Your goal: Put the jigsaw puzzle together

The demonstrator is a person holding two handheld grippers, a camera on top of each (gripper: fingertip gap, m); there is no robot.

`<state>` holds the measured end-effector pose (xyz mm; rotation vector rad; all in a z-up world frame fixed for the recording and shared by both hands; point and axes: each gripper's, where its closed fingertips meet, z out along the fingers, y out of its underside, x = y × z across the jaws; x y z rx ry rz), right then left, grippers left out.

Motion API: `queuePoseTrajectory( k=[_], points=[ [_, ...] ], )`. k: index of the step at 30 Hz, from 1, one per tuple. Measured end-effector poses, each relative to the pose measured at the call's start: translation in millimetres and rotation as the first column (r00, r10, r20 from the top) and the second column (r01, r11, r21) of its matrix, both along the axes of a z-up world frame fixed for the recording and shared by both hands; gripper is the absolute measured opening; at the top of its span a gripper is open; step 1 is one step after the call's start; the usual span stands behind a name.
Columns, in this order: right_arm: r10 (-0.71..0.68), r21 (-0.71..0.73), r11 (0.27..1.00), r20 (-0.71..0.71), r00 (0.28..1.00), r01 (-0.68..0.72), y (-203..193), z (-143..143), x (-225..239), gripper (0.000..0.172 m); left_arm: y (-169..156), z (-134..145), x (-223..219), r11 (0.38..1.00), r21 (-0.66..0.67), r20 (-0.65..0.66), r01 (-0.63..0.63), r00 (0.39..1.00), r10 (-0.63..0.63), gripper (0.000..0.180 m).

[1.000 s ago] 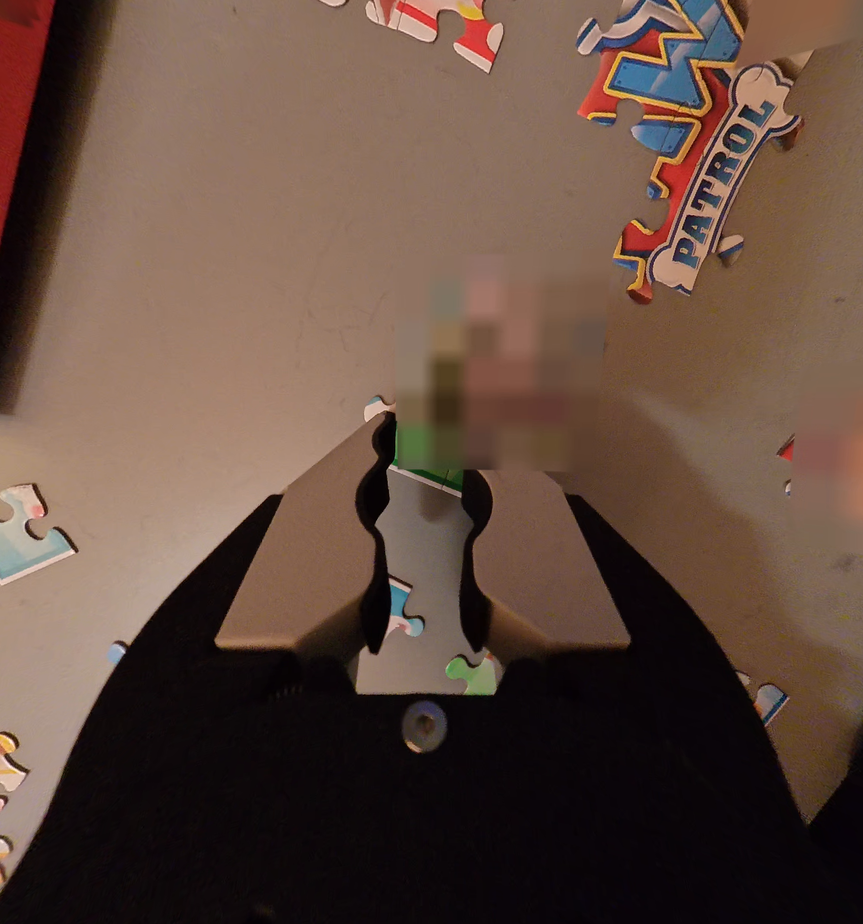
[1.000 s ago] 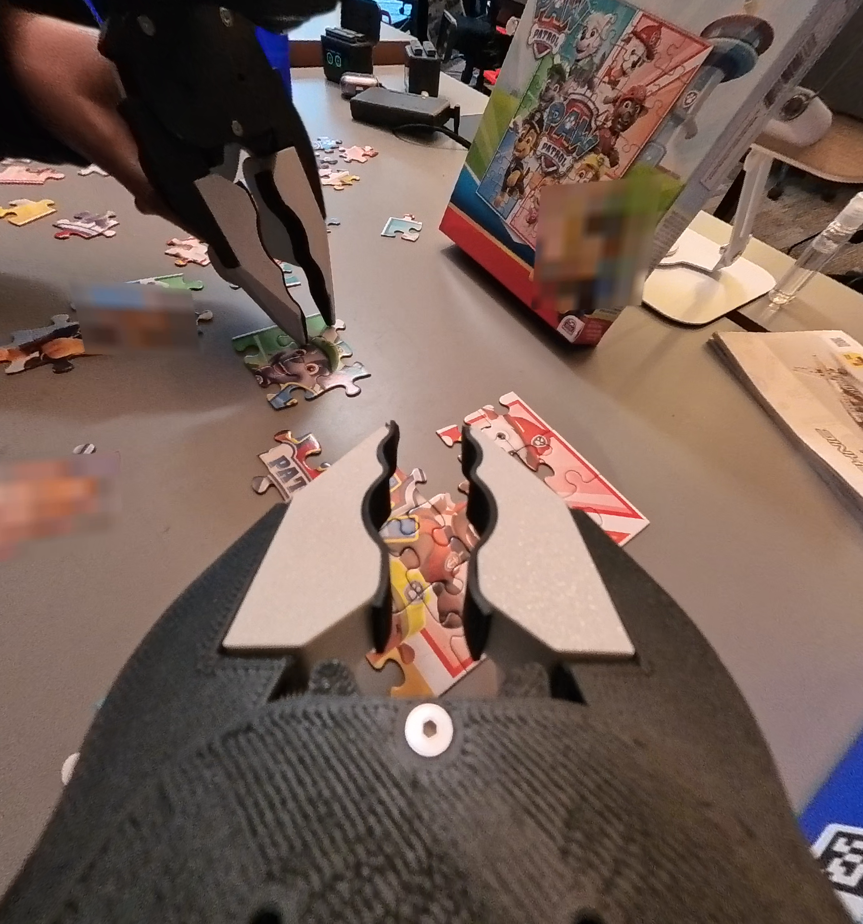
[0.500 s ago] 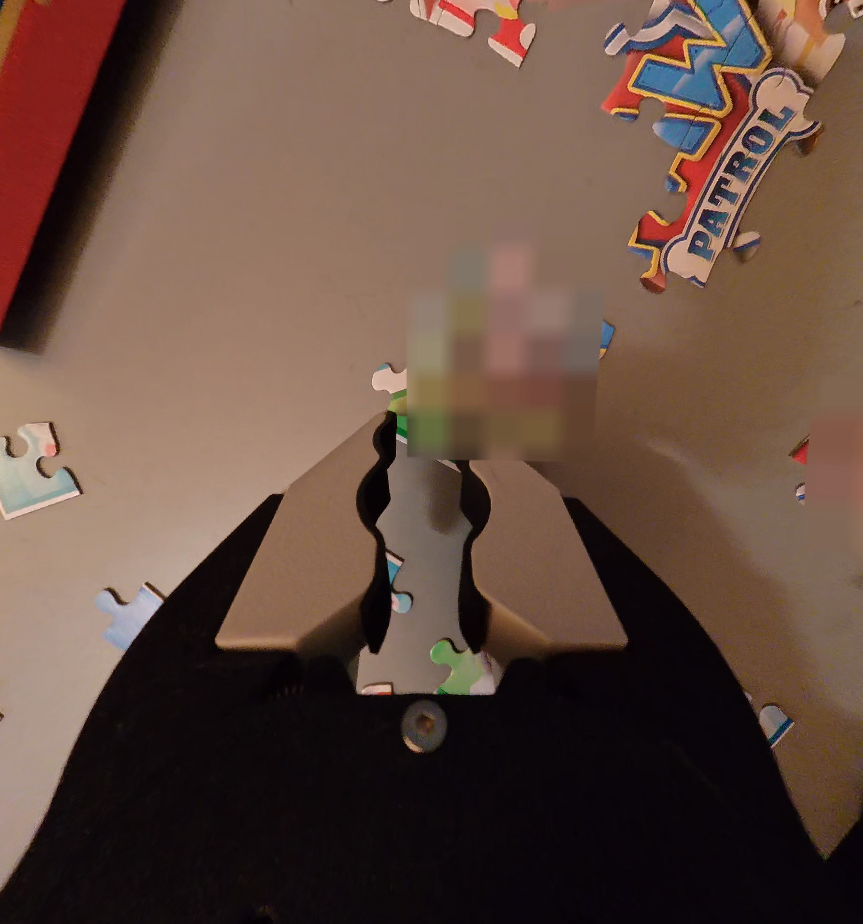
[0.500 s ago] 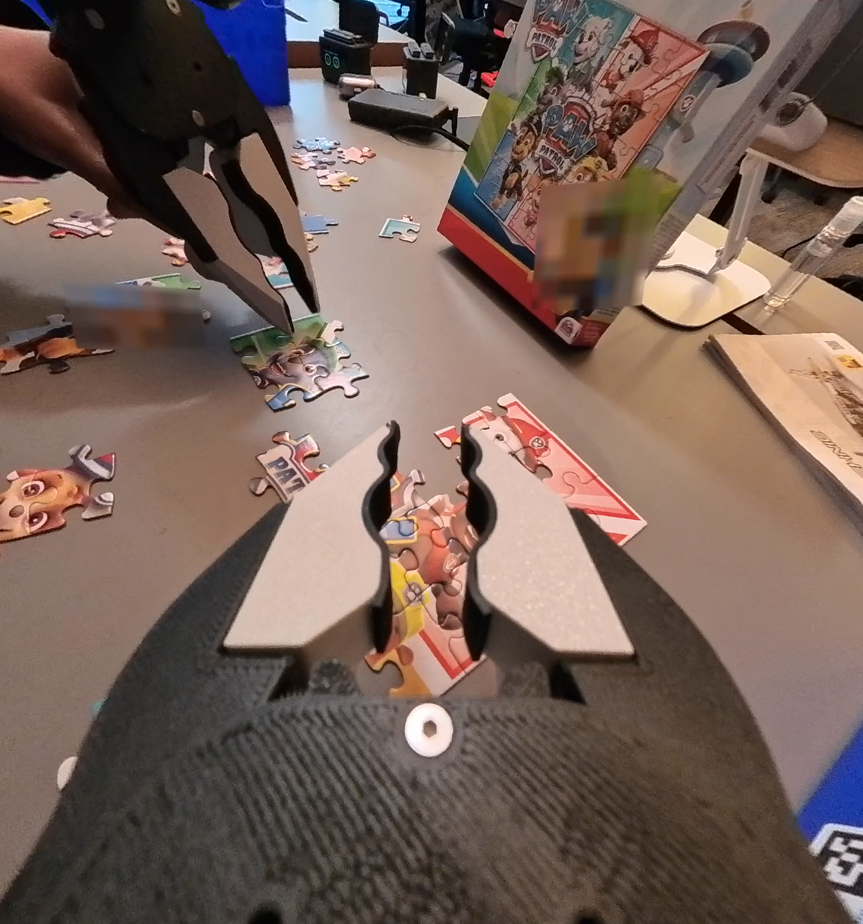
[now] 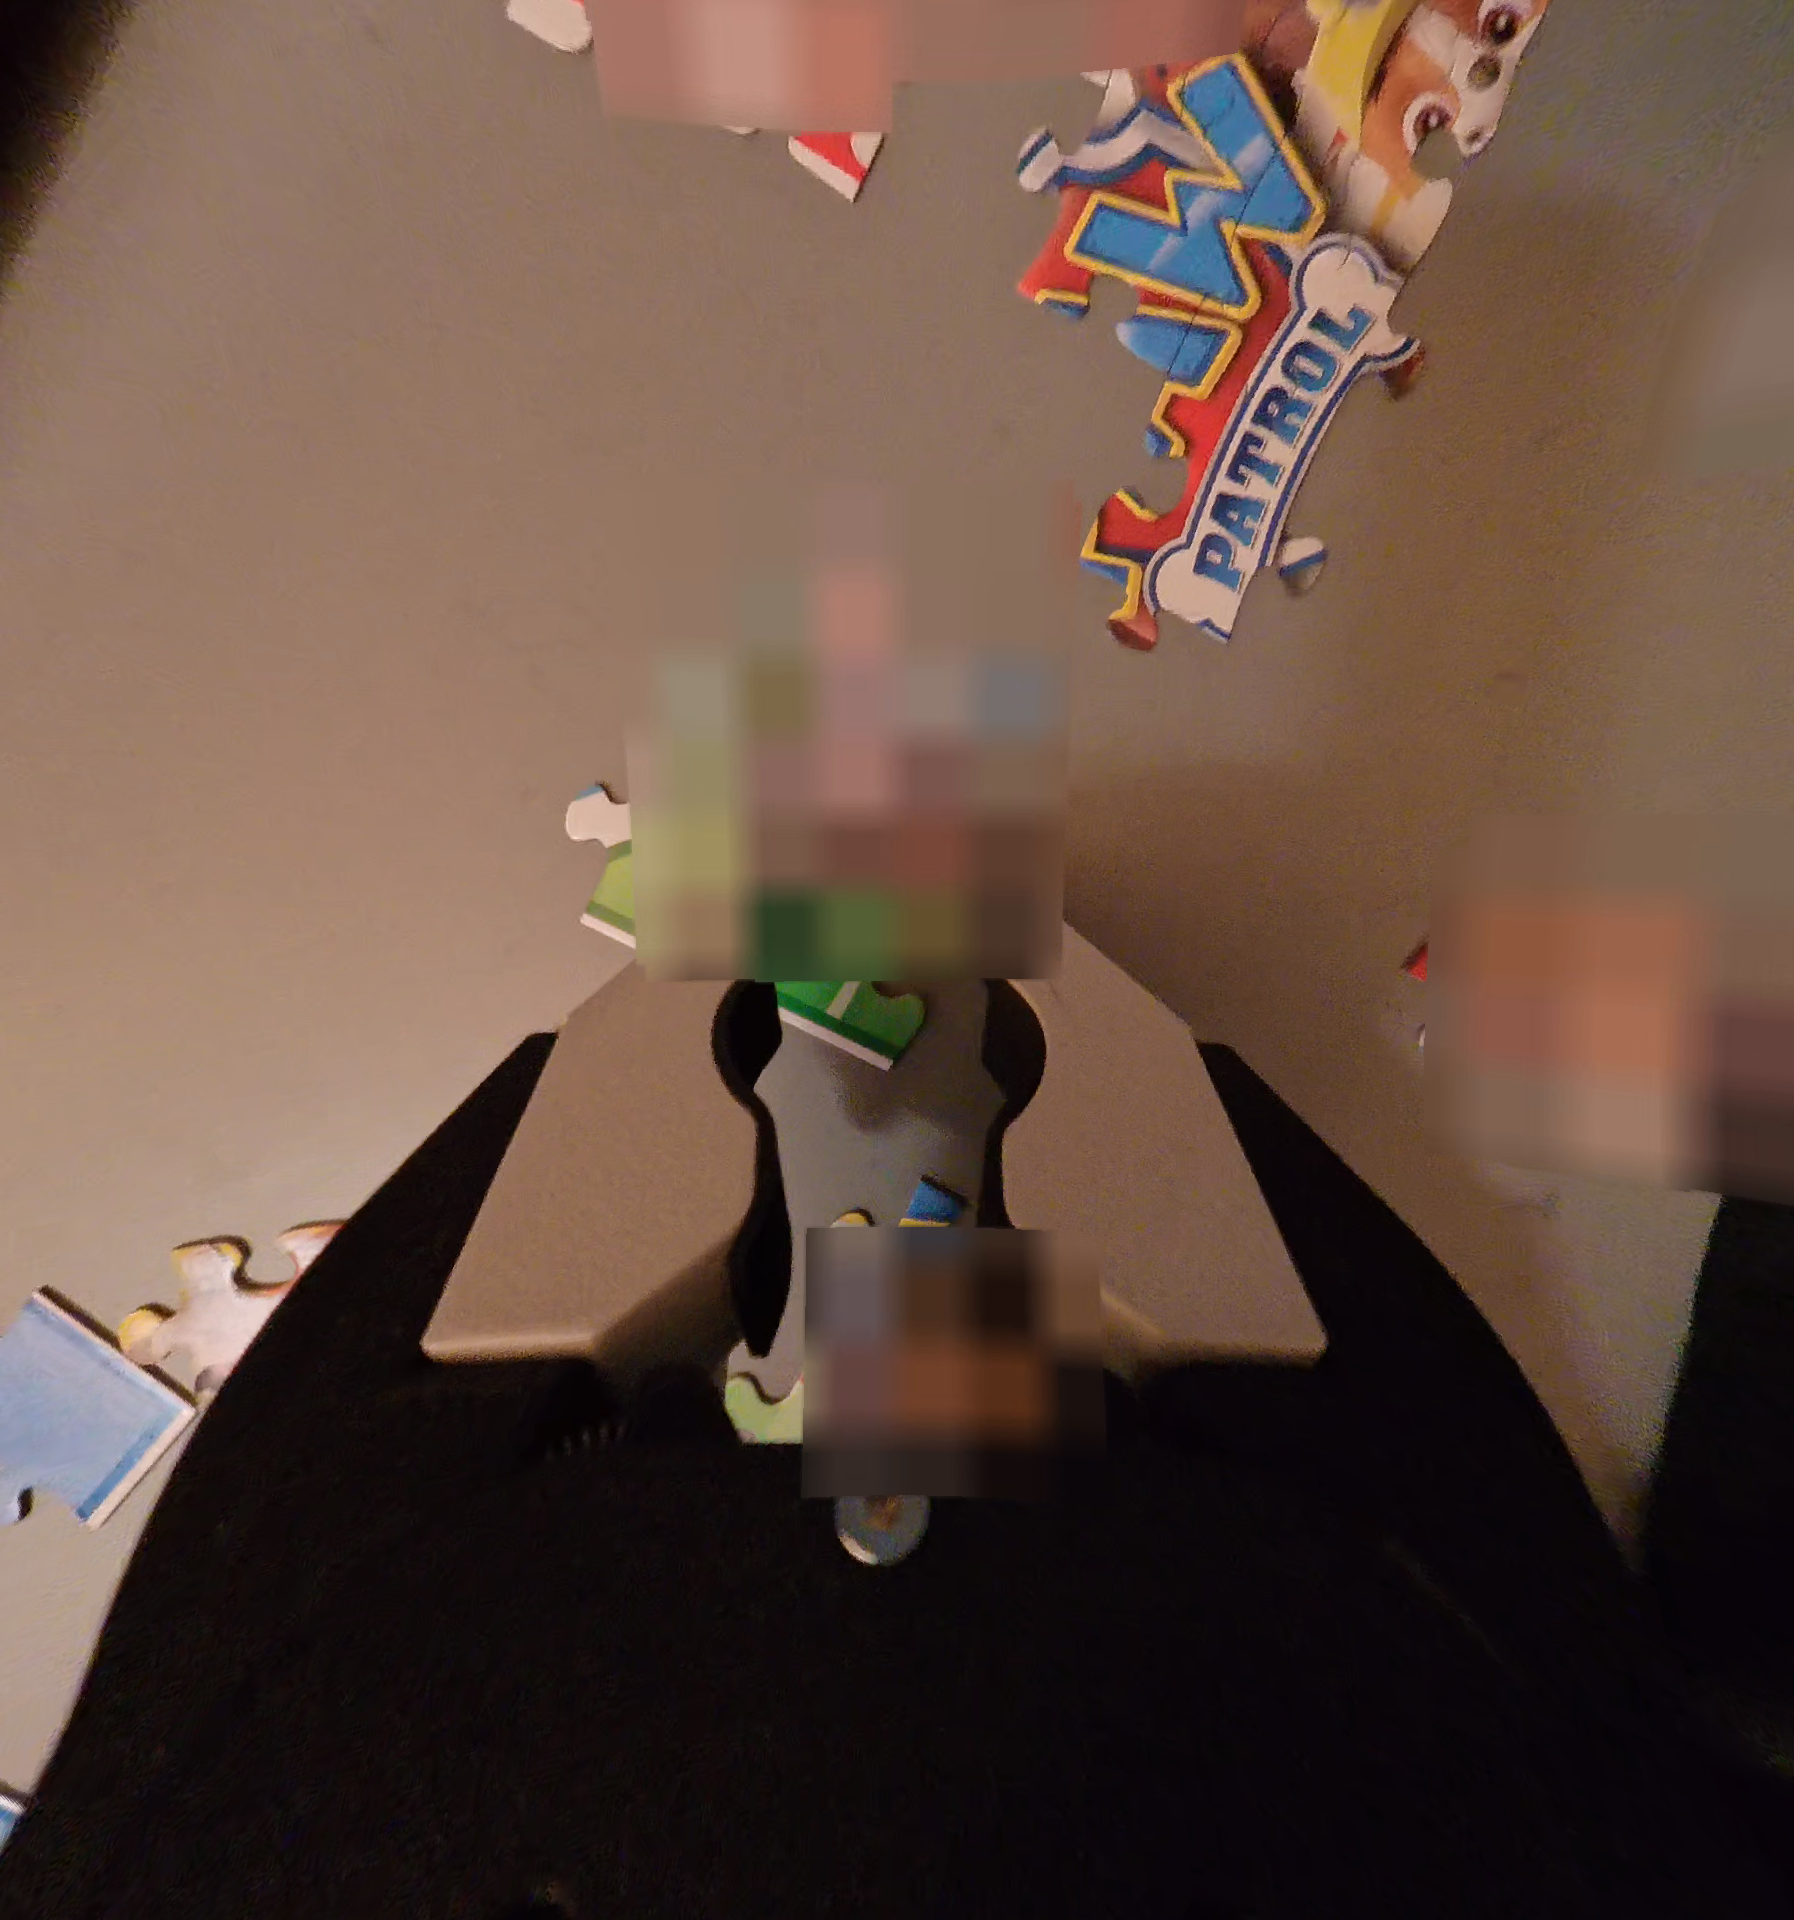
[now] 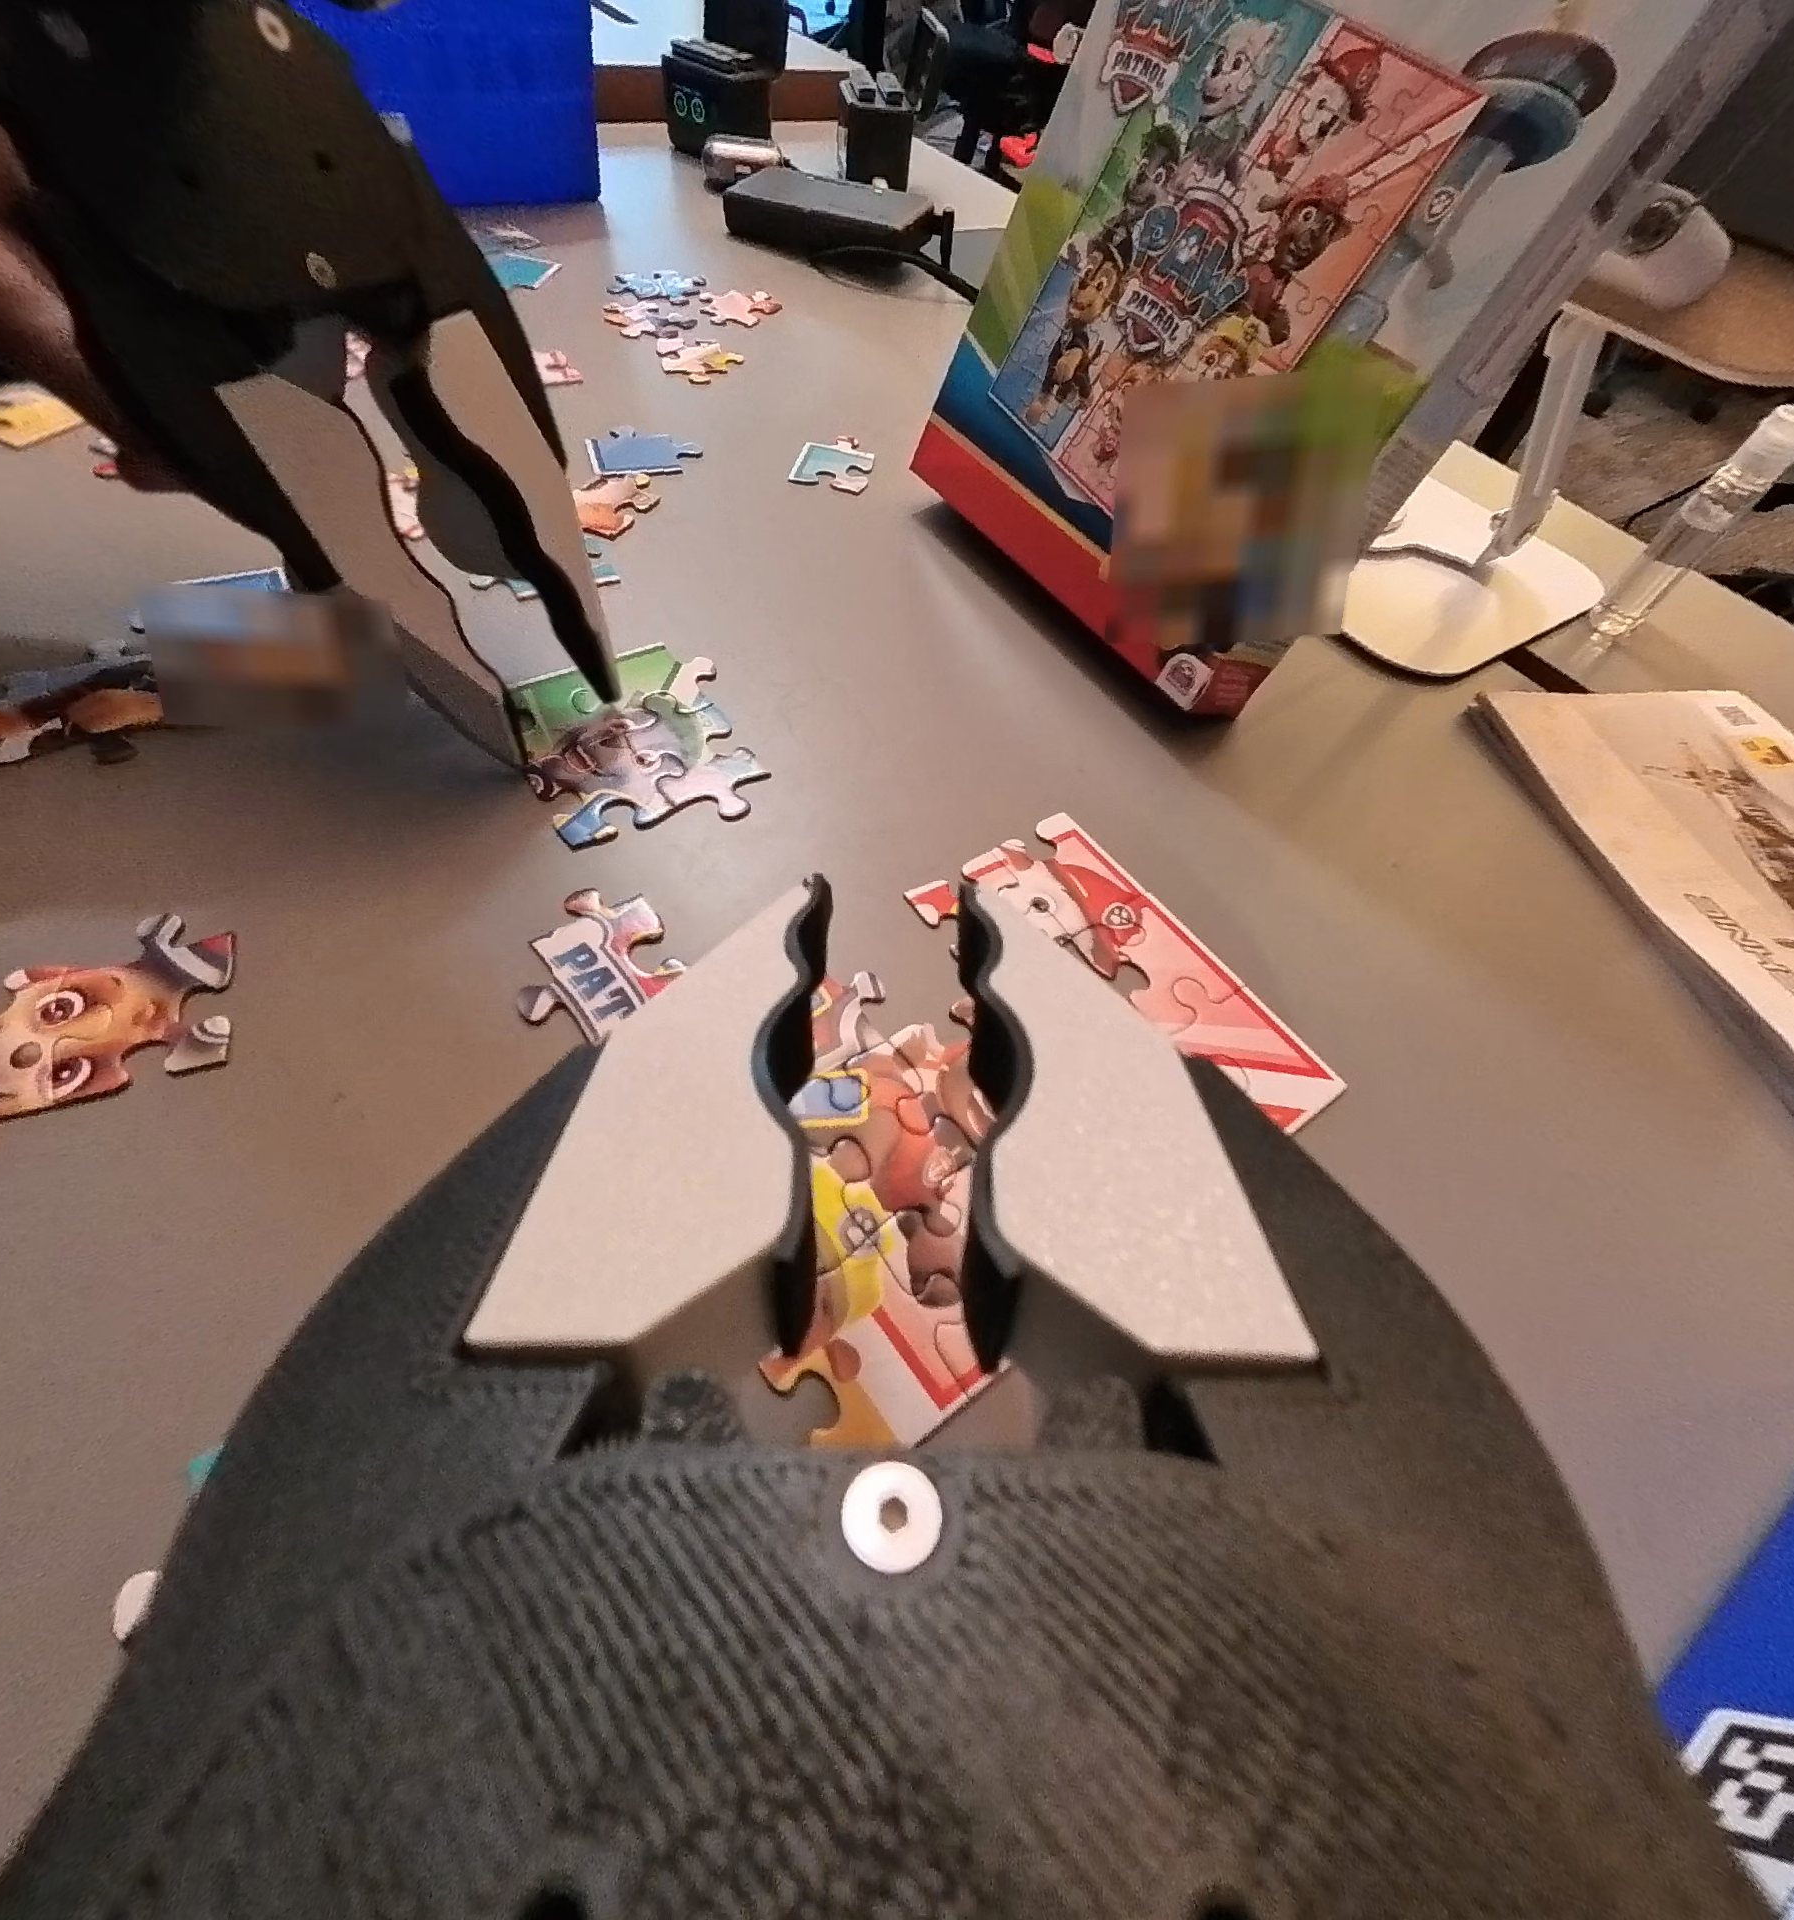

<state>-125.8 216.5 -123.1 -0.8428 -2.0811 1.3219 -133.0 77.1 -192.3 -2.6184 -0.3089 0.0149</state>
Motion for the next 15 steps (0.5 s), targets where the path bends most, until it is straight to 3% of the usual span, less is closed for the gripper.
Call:
queuePoseTrajectory(
  k=[9,15],
  points=[
    [0.001,0.002,1.000,-0.003,1.000,-0.001,0,0,0,0.023,-1,2,2,1.000,-0.003,0.023,-0.023,0.999,0.024,0.037],
    [0.001,-0.011,1.000,-0.014,1.000,-0.001,-1,3,0,0.022,-7,39,-20,0.990,0.098,-0.071,-0.100,0.992,0.108,0.039]
  ],
)
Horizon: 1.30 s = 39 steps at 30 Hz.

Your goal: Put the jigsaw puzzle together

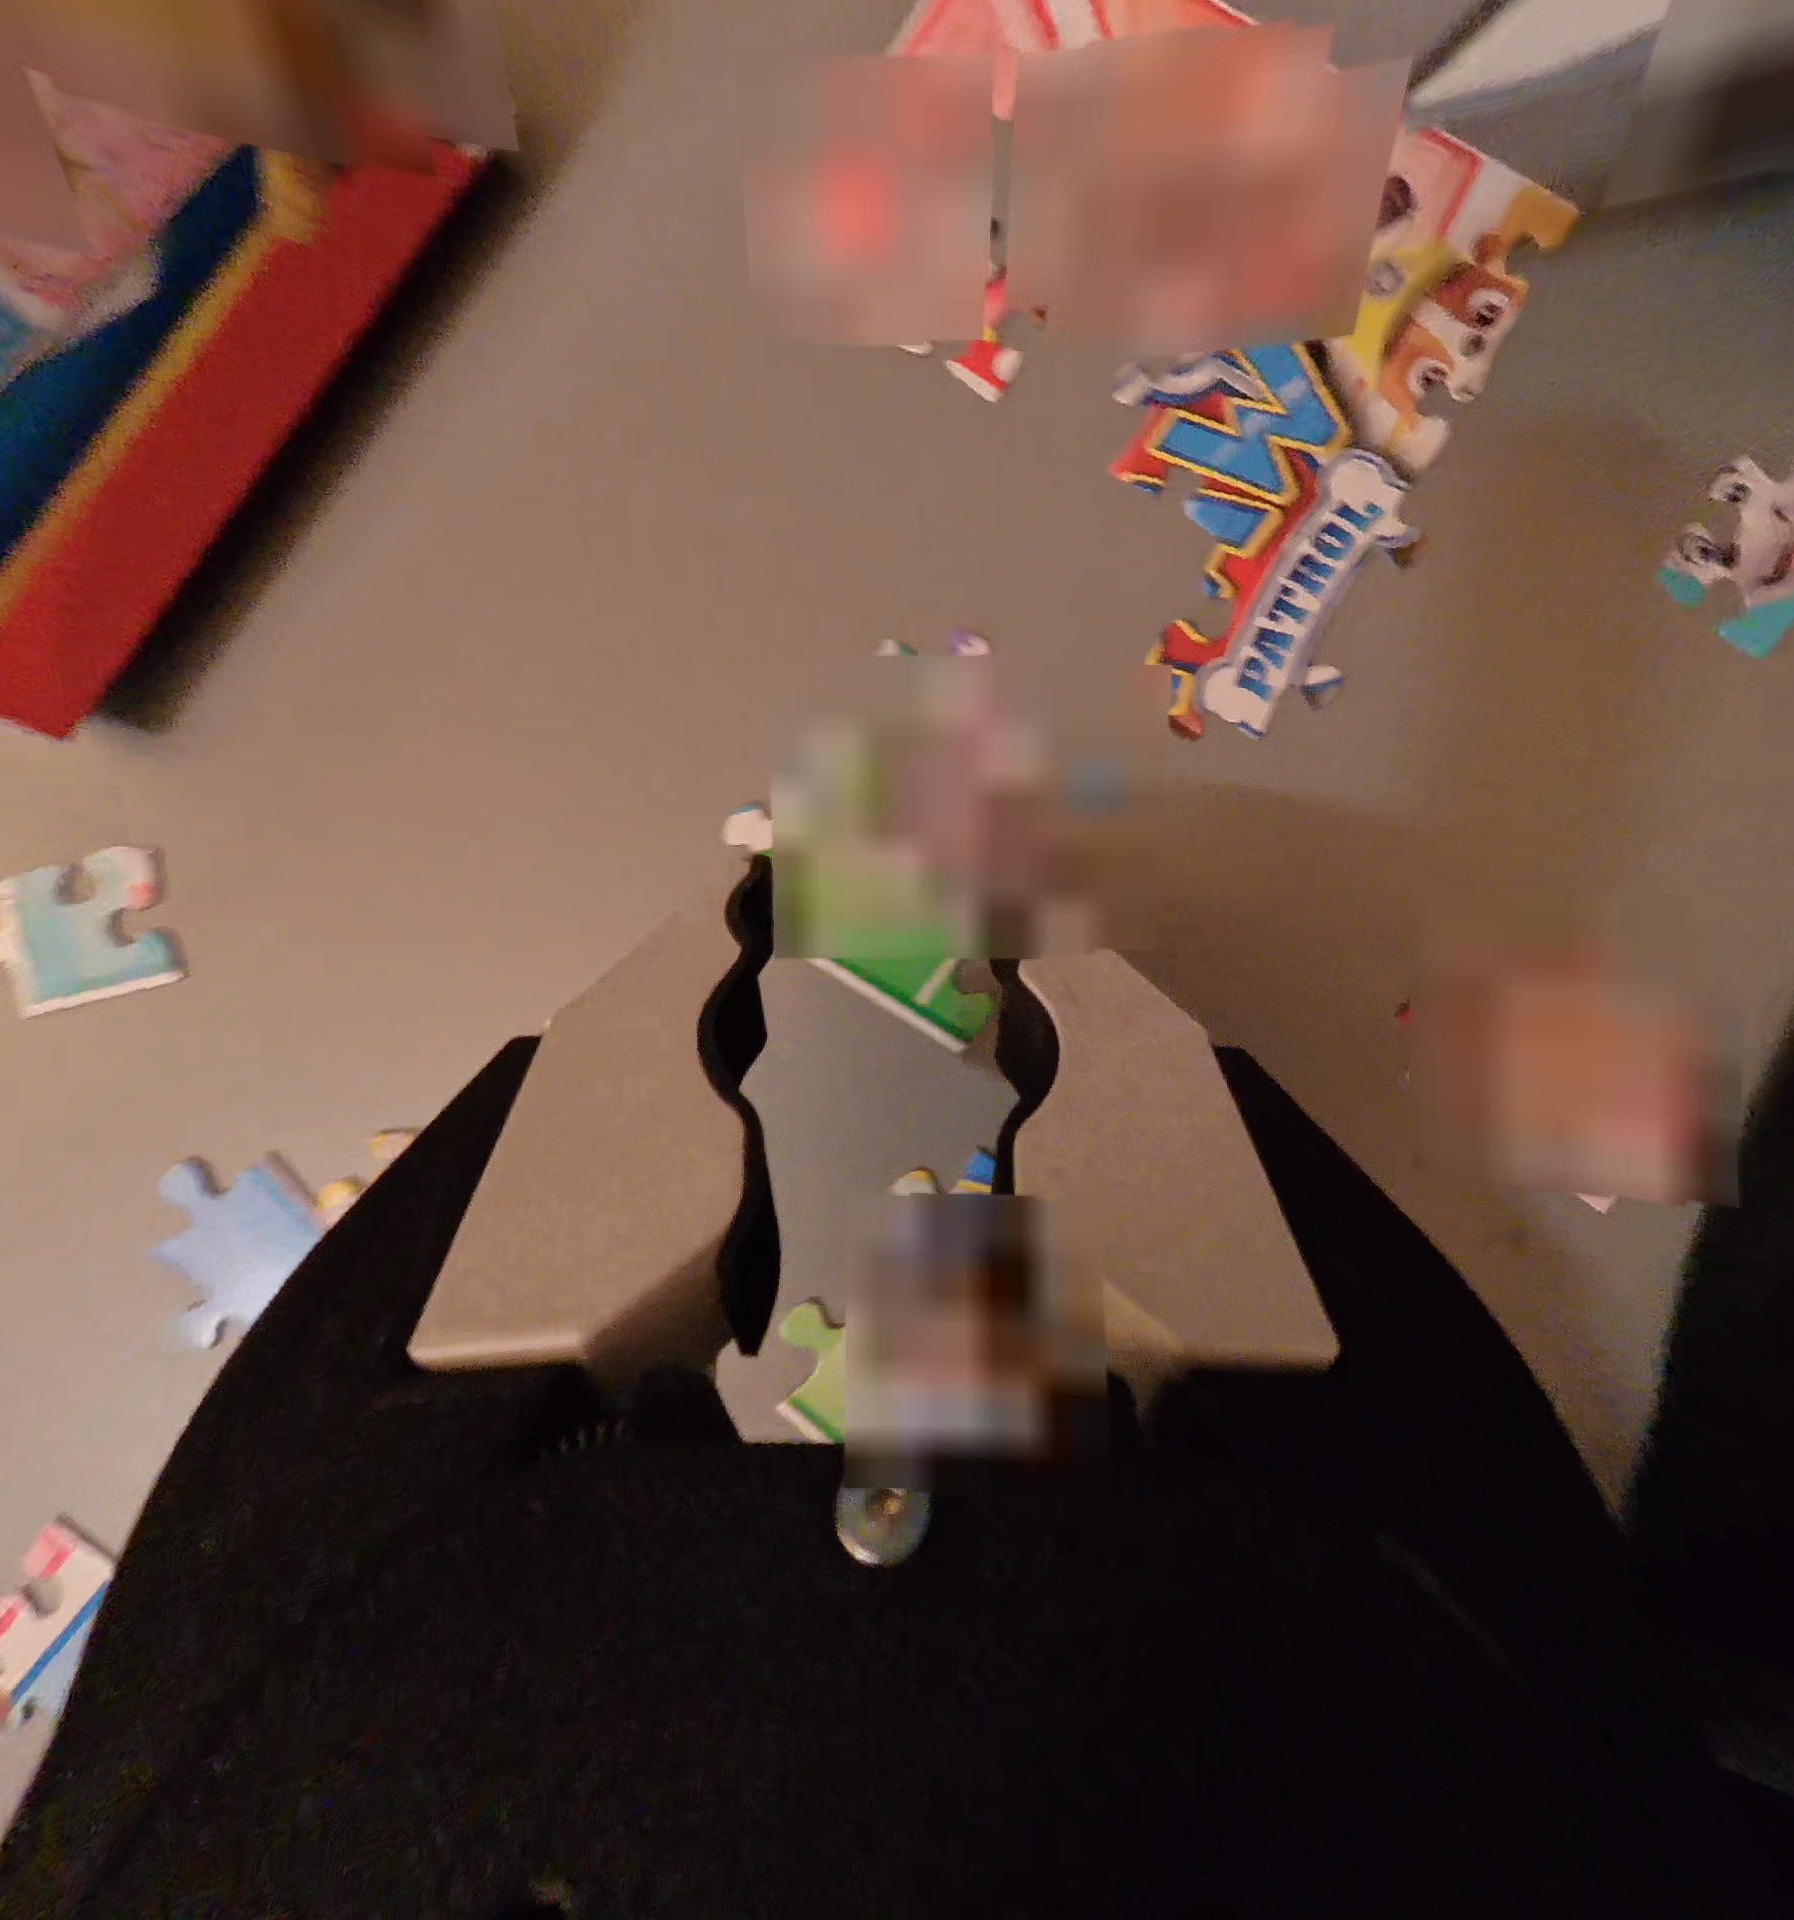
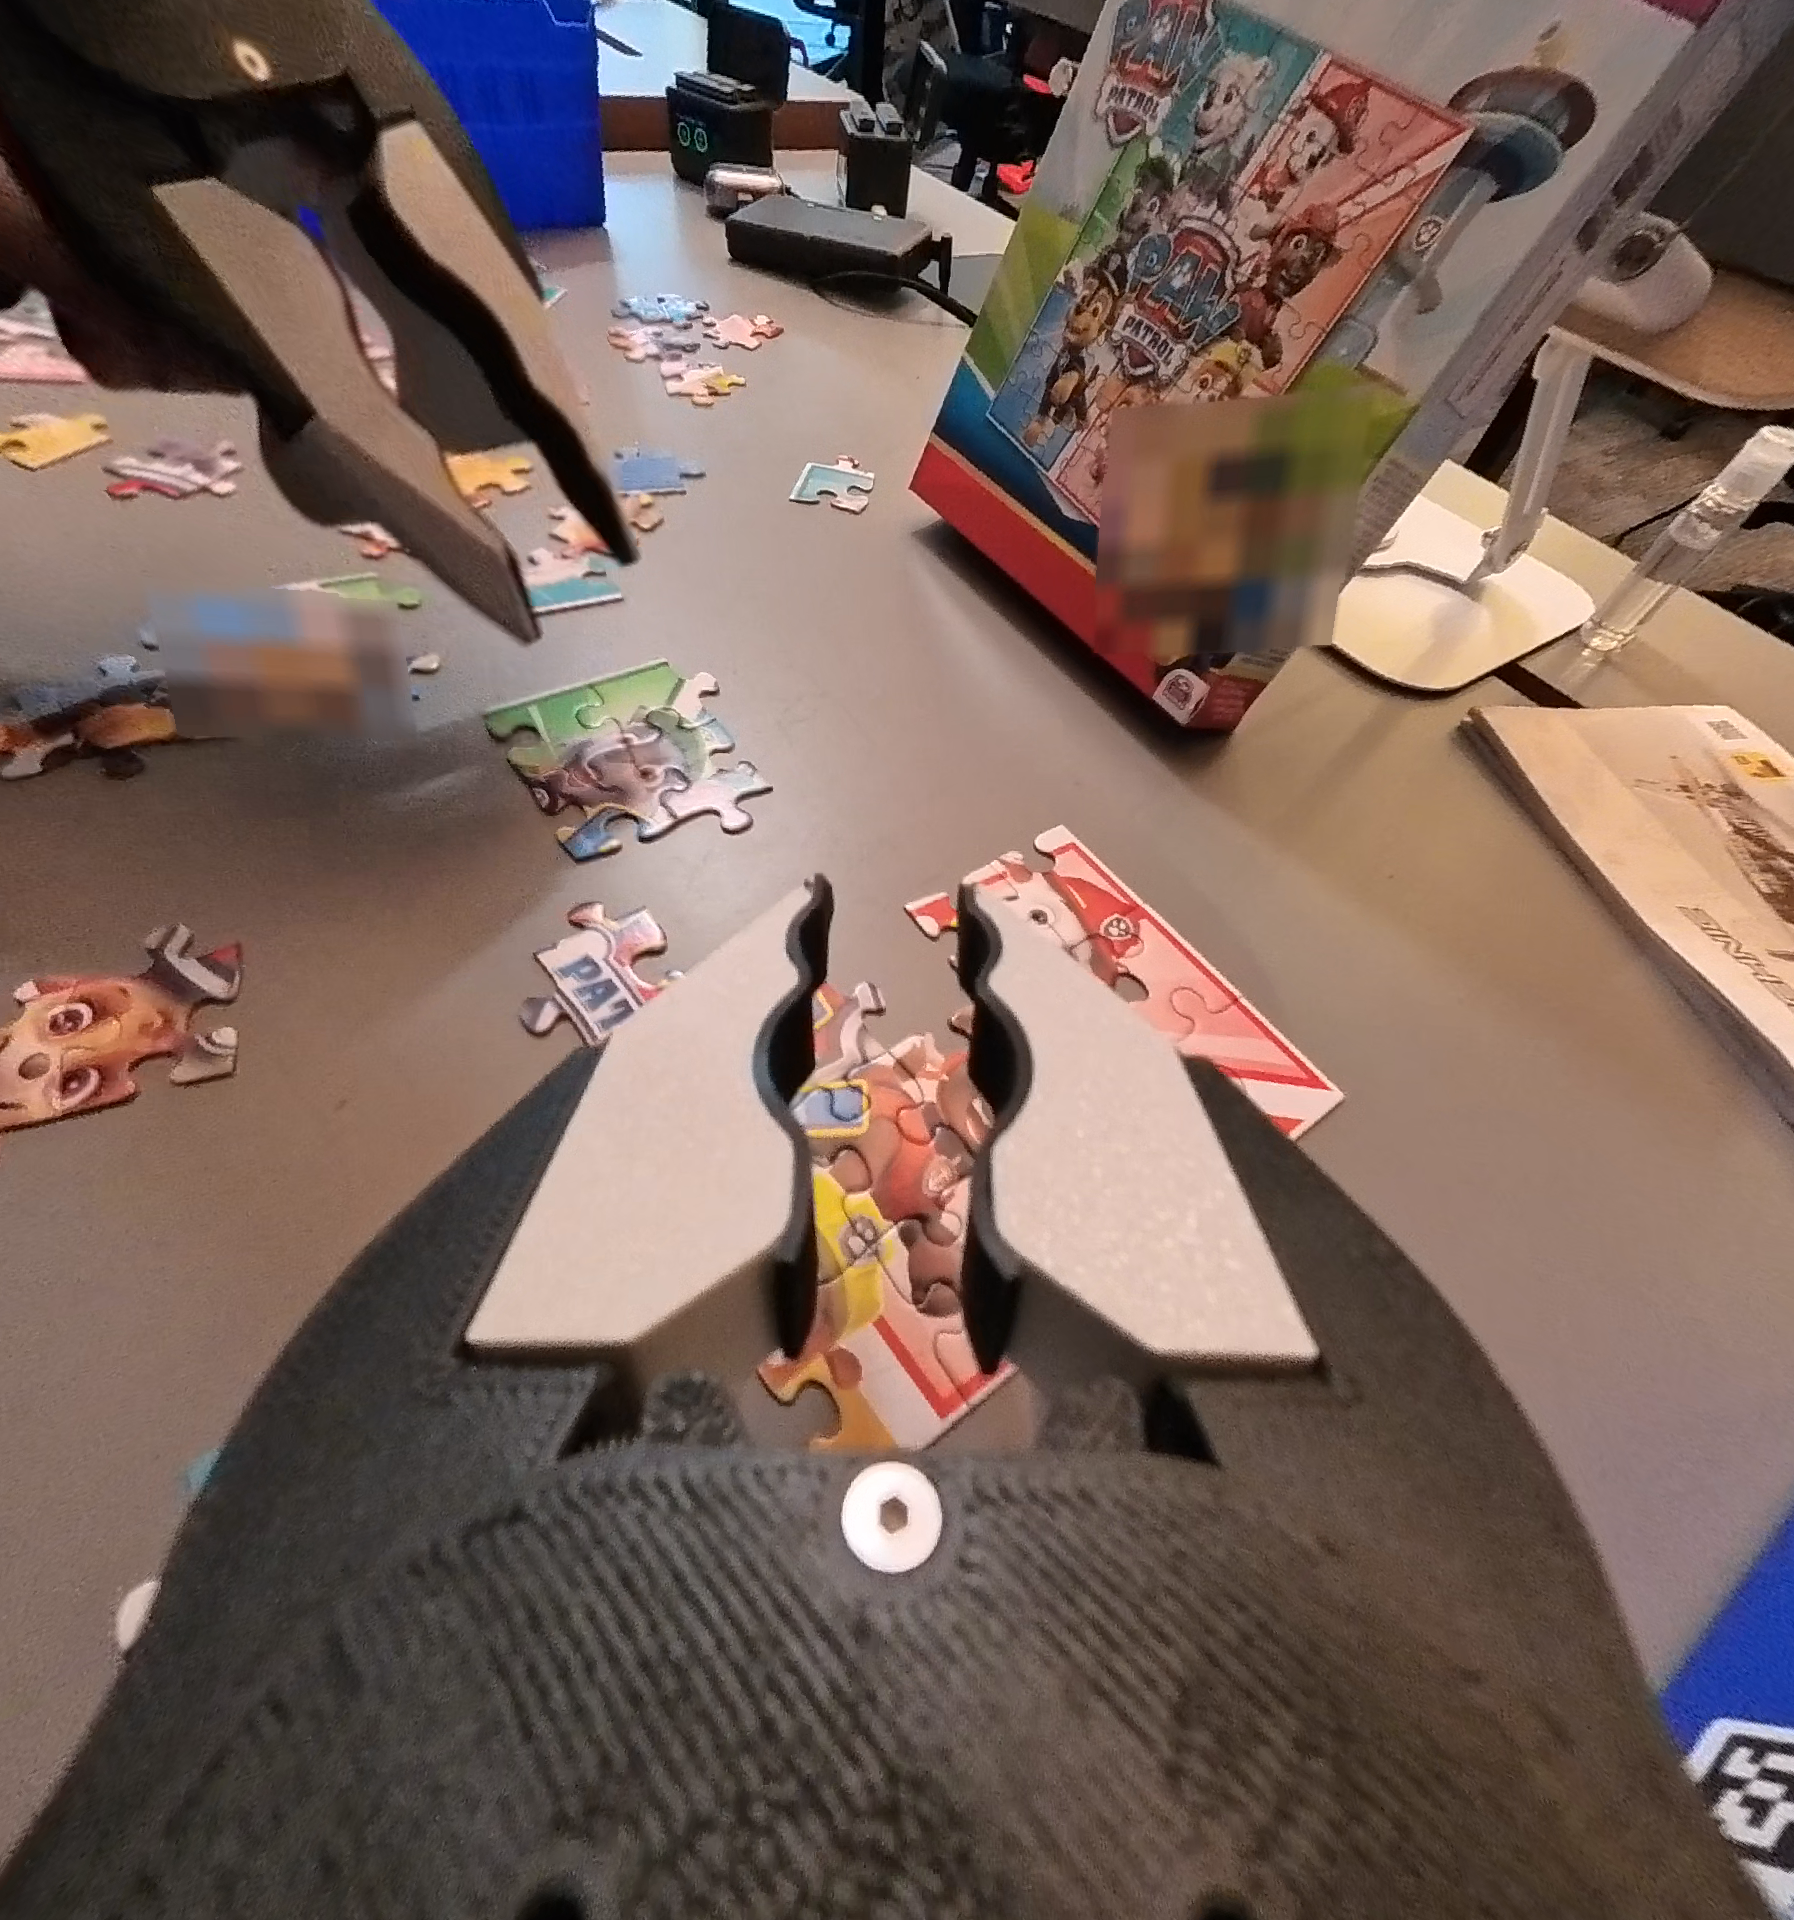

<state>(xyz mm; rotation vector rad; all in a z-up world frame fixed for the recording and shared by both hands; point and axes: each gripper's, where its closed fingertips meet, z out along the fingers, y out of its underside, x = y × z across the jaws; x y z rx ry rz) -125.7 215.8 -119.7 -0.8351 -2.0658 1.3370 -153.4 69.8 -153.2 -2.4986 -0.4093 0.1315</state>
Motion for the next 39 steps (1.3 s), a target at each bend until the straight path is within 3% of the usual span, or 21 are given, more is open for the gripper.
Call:
queuePoseTrajectory(
  k=[3,8,14,23,27,32,39],
  points=[
    [-0.001,-0.034,0.999,-0.031,1.000,0.000,0,7,-1,0.020,-12,8,-19,0.993,0.071,-0.030,-0.096,0.995,0.098,0.039],
    [-0.026,-0.301,0.954,-0.107,0.994,-0.008,5,42,3,0.021,-16,25,-19,0.942,0.276,0.009,-0.191,0.981,0.196,0.039],
    [-0.169,-0.380,0.920,-0.154,0.973,0.100,12,49,9,0.021,-53,14,-4,0.930,0.288,-0.005,-0.230,0.970,0.241,0.038],
    [-0.268,-0.341,0.917,-0.146,0.952,0.206,14,47,17,0.021,-85,22,3,0.862,0.427,0.075,-0.273,0.961,0.268,0.036],
    [-0.297,-0.321,0.916,-0.140,0.945,0.240,16,45,18,0.022,-76,25,7,0.846,0.478,0.129,-0.237,0.971,0.199,0.030],
    [-0.370,-0.248,0.915,-0.199,0.908,0.318,27,39,15,0.023,-62,21,1,0.875,0.450,0.074,-0.177,0.984,0.161,0.027],
    [-0.387,-0.168,0.920,-0.226,0.894,0.356,28,28,9,0.023,-30,35,-25,0.802,0.556,0.121,-0.218,0.976,0.182,0.026]
  ],
)
